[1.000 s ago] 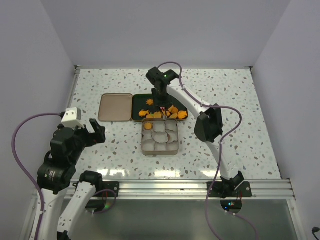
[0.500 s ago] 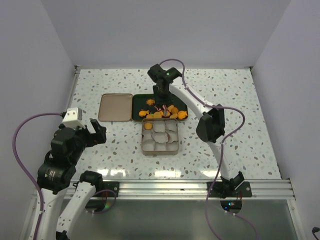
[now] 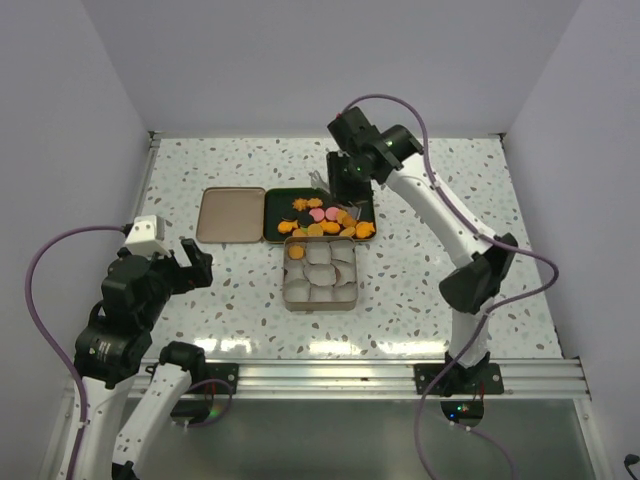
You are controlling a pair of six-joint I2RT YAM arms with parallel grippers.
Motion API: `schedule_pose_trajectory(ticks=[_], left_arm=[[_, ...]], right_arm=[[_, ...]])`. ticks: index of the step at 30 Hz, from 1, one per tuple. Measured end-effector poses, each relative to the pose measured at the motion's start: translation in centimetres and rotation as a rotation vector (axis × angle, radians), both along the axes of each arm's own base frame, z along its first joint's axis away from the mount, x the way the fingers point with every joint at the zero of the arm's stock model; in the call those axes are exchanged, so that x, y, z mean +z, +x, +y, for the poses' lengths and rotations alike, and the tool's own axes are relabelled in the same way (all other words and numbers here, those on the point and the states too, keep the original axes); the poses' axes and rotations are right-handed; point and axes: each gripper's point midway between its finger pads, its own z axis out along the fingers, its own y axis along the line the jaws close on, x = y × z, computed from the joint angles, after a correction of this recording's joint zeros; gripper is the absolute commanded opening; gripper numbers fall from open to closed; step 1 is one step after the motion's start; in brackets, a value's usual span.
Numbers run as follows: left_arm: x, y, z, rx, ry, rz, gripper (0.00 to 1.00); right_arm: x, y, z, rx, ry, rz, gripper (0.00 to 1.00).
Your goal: Pack the cookies
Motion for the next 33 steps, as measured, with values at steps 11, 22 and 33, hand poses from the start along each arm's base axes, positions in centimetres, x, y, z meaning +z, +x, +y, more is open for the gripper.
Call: schedule_pose_trajectory(ticks=[11, 22, 33], left_arm=[[0.0, 0.0, 0.0, -0.004, 0.002, 0.001, 1.00], [0.0, 0.0, -0.1, -0.007, 0.000, -0.001, 1.00], [0.7, -0.6, 0.0, -0.007, -0.009, -0.040, 1.00]], right_arm=[[-2.2, -11.0, -2.3, 0.084, -0.011, 0.099, 0.40], [-4.2, -12.1, -0.9, 0.111, -0.025, 0.142, 0.41], [-6.3, -10.6, 0.1, 0.128, -0.086, 0.165, 0.53]])
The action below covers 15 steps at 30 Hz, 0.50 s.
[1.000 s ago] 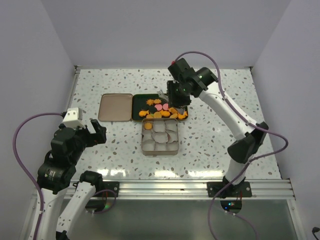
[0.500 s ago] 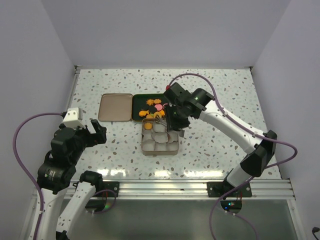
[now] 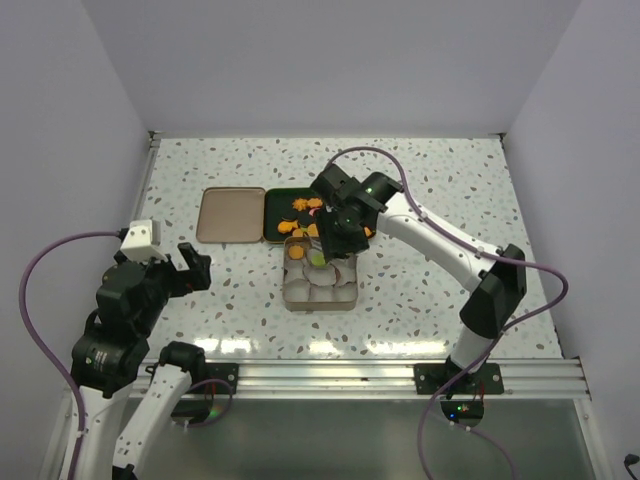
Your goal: Pack the cookies
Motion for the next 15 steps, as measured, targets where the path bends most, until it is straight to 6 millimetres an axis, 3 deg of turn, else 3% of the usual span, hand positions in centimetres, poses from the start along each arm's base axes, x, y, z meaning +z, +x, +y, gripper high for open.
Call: schedule_pose_trajectory(ticks=[9, 15], left_arm=[[0.0, 0.0, 0.0, 0.000, 0.000, 0.000, 1.00], [-0.1, 0.1, 0.0, -0.001, 0.001, 0.004, 1.00]], right_arm=[[1.5, 1.1, 0.6, 0.012, 0.007, -0.042, 0.53], [5.0, 2.8, 1.4, 0.024, 0.041, -0.129, 0.54]])
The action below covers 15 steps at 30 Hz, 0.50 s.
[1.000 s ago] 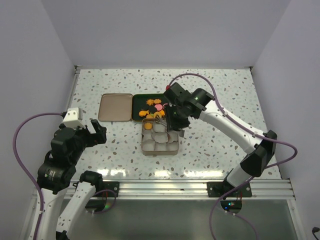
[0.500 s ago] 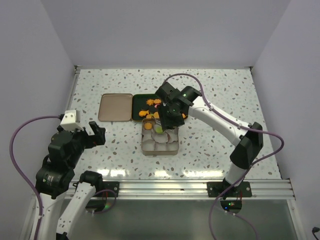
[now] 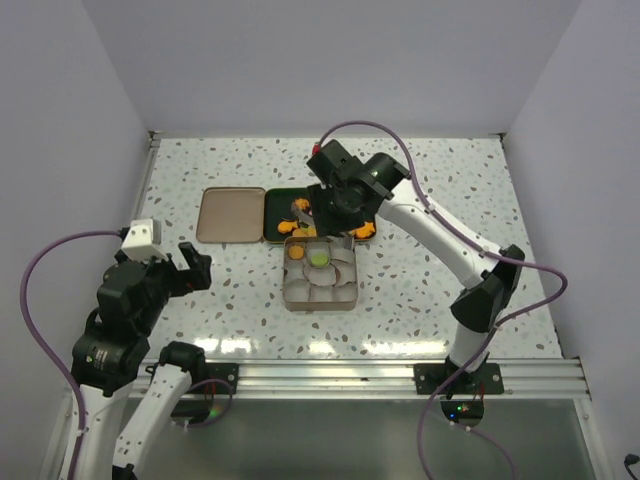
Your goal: Pack the cookies
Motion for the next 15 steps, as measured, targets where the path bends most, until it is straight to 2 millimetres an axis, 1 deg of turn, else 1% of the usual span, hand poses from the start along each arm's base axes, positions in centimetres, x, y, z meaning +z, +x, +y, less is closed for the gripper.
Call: schedule_pose_trajectory(ticks=[3, 6, 13, 15], left_arm=[[-0.1, 0.1, -0.1, -0.002, 0.000, 0.006, 1.00], [-0.1, 0.1, -0.1, -0.005, 0.000, 0.008, 1.00], [-0.2, 0.1, -0.2, -0.008, -0.001, 0.010, 1.00], [-0.2, 0.2, -0.2, -0.010, 0.000, 0.016, 1.00]], right_arm=[[1.0, 1.0, 0.3, 0.006, 0.008, -0.028, 0.54], [0.5, 2.2, 0.5, 0.000, -0.010, -0.028, 0.54], [-4.1, 6.1, 0.0, -0.036, -0.097, 0.040, 0.53], [-5.0, 7.2, -0.1, -0.043, -0.113, 0.052, 0.53]])
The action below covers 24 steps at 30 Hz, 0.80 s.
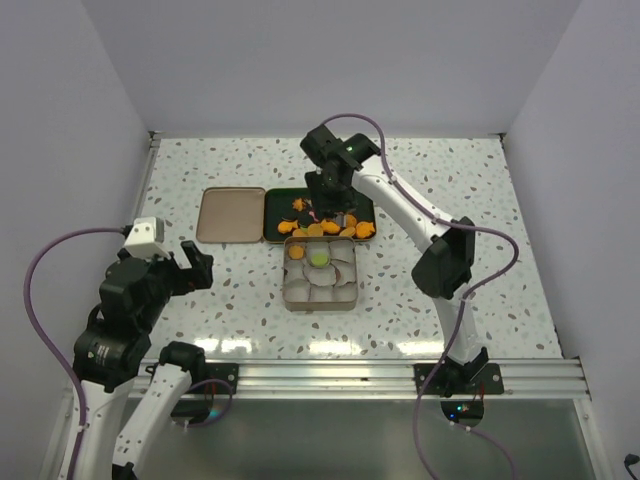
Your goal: Pack the cookies
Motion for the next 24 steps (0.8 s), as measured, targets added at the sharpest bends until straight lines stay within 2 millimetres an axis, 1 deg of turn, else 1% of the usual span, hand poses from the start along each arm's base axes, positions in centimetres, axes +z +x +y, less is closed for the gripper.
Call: schedule_pose_trajectory(ticks=[5, 9, 14, 18, 21, 23, 24], left_arm=[[-0.2, 0.2, -0.2, -0.006, 0.001, 0.015, 1.00], [-0.3, 0.2, -0.2, -0.006, 0.002, 0.017, 1.00], [-0.3, 0.2, -0.2, -0.007, 0.002, 0.017, 1.00], [-0.4, 0.3, -0.3, -0.010, 0.001, 0.022, 1.00], [-0.4, 0.3, -0.3, -0.011, 0.001, 0.024, 1.00], [-0.4, 0.3, -0.3, -0.013, 0.001, 0.025, 1.00], [-0.4, 0.3, -0.3, -0.013, 0.001, 0.025, 1.00]], right_arm=[[-1.0, 2.1, 0.1, -0.011, -0.006, -0.001, 0.53], [-1.7, 2.8, 0.0, -0.020, -0.012, 0.006, 0.53], [-3.5, 3.1, 0.0, -0.022, -0.031, 0.039, 0.53], [-4.7, 3.4, 0.1, -0.025, -0.040, 0.056, 0.48], [-5.4, 3.6, 0.2, -0.030, -0.044, 0.065, 0.47], [-5.8, 3.7, 0.3, -0.031, -0.043, 0.071, 0.43], [-5.9, 3.7, 0.3, -0.032, -0.042, 0.073, 0.40]])
